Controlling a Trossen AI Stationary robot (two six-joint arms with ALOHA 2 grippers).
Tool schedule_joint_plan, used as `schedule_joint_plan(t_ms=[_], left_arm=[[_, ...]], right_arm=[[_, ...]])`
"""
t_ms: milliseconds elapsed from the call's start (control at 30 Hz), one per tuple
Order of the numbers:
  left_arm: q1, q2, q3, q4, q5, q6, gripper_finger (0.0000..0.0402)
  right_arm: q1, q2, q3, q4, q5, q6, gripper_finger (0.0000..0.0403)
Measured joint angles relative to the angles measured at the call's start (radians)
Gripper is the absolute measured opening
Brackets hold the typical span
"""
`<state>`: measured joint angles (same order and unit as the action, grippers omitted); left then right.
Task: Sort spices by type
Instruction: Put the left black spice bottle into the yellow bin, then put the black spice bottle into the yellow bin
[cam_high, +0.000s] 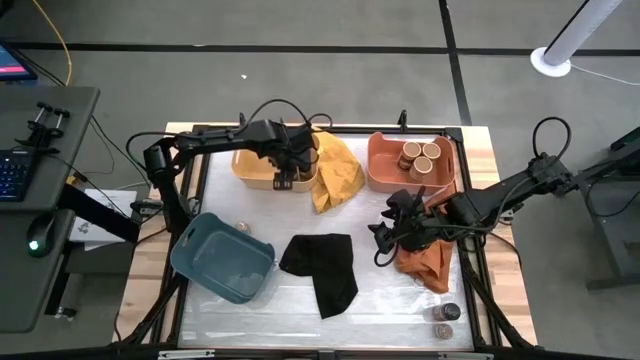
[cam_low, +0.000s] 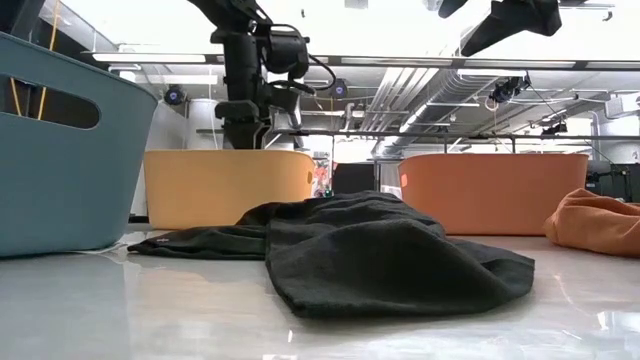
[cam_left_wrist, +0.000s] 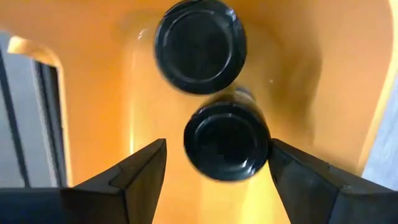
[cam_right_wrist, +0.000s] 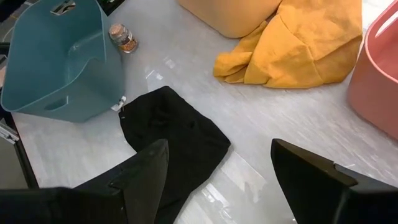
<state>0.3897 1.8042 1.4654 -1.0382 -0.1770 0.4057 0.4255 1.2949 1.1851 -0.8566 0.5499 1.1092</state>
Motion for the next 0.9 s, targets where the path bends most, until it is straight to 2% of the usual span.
schedule_joint_plan(t_ms=[233, 300, 400, 467, 667, 900], left_arm=[[0.015, 0.0, 0.136, -0.151, -0.079, -0.04, 0.0264], [0.024, -0.001, 0.185, -0.184, -0.07, -0.091, 0.0264], [0.035, -0.005, 0.245, -0.2, 0.004, -0.171, 0.0264], [0.042, -0.02, 0.255, -0.168, 0.092, -0.227, 0.0264], [0.025, -0.078, 0.224, 0.013, 0.31, -0.441, 0.0265], [-0.05, -0.143, 0.196, 0.169, 0.384, -0.517, 0.0265]], right_arm=[[0.0, -0.04, -0.001, -0.015, 0.006, -0.041, 0.0279], [0.0, -0.056, -0.001, -0.03, 0.014, -0.041, 0.0279], [0.0, -0.076, -0.001, -0.055, -0.004, -0.025, 0.0279], [0.002, -0.08, -0.001, -0.078, -0.067, 0.005, 0.0279], [0.078, -0.066, -0.026, -0.182, -0.363, 0.171, 0.0279], [0.324, -0.063, -0.091, -0.2, -0.504, 0.535, 0.0279]])
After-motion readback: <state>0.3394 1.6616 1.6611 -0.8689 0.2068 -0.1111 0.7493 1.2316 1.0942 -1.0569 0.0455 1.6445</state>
